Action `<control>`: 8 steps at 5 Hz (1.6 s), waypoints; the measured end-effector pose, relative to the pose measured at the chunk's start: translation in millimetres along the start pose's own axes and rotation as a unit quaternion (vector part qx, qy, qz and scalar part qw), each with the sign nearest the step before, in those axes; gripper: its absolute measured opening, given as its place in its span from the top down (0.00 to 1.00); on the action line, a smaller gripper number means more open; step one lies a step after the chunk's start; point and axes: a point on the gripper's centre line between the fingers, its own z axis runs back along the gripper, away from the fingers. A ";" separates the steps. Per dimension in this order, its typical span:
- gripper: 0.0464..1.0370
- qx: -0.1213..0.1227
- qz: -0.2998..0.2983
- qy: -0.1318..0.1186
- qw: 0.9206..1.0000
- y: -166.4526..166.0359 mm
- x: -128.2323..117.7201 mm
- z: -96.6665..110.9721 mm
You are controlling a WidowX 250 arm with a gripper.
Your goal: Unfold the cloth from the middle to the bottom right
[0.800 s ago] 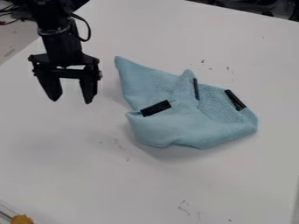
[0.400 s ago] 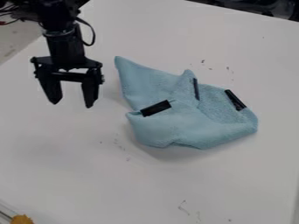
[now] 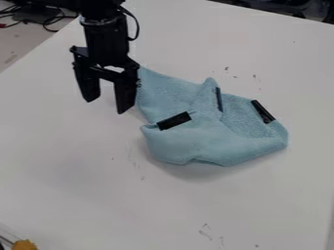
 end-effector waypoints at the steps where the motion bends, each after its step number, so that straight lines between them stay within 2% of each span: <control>1: 0.04 -0.011 -0.100 -0.035 0.994 -19.2 12.6 -6.6; 2: 0.04 -0.003 -0.168 -0.066 0.984 -29.6 32.8 -18.4; 3: 0.04 0.019 -0.195 -0.076 0.978 -49.6 49.6 -23.9; 4: 0.04 0.032 -0.207 -0.109 0.972 -53.2 59.7 -27.4; 5: 0.04 0.022 -0.239 -0.099 0.966 -52.2 70.0 -47.7; 6: 0.04 0.029 -0.247 -0.107 0.963 -43.7 80.0 -53.6; 7: 0.04 0.026 -0.245 -0.090 0.965 -41.6 83.0 -59.3; 8: 0.04 0.022 -0.238 -0.090 0.967 -42.7 81.5 -61.7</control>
